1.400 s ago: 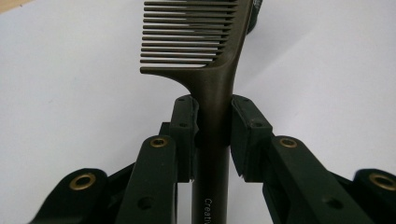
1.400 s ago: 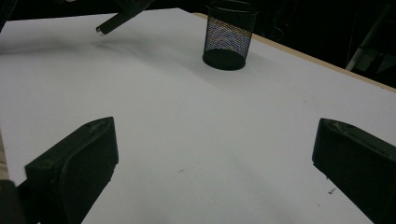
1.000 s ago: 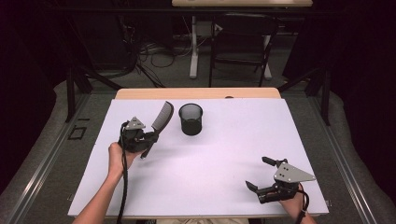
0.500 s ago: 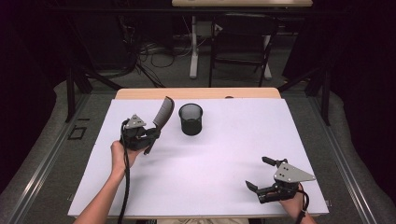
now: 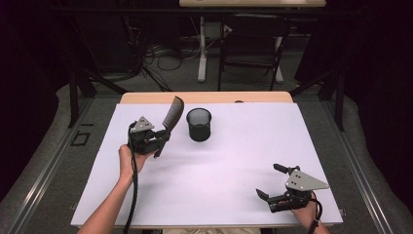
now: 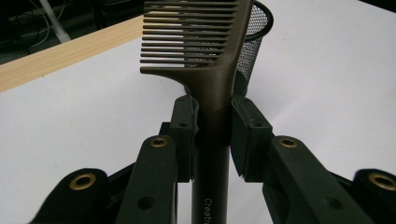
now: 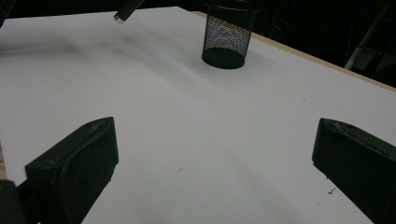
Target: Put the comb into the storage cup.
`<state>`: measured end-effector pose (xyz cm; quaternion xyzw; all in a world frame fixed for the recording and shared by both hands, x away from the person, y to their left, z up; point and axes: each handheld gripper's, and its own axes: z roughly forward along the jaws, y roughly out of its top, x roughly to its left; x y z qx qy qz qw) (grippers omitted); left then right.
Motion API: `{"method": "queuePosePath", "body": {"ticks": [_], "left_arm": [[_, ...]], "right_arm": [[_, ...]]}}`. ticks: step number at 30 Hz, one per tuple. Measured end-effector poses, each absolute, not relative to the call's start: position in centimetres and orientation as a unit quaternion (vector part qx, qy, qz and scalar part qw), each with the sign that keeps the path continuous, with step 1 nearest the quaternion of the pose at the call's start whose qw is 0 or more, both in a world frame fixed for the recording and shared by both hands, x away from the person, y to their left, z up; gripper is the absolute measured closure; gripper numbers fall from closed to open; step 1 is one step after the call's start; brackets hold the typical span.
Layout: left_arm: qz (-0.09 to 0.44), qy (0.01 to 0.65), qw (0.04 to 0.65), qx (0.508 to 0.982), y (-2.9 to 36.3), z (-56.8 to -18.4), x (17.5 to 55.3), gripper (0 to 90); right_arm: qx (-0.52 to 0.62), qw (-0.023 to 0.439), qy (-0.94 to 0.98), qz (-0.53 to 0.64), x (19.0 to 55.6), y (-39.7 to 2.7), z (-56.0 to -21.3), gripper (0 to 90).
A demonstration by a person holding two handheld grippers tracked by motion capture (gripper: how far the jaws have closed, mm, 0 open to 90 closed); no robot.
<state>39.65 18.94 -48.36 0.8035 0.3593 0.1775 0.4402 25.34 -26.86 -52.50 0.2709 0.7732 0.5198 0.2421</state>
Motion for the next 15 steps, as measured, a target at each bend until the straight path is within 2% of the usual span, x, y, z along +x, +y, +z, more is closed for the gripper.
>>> {"method": "queuePosePath", "body": {"ticks": [15], "left_arm": [[0.179,0.355,0.46,0.794,18.13,-47.56,40.59,72.5]], "right_arm": [[0.273,0.241,0.772,0.521,25.43,-26.86,-52.55,0.1]]}}
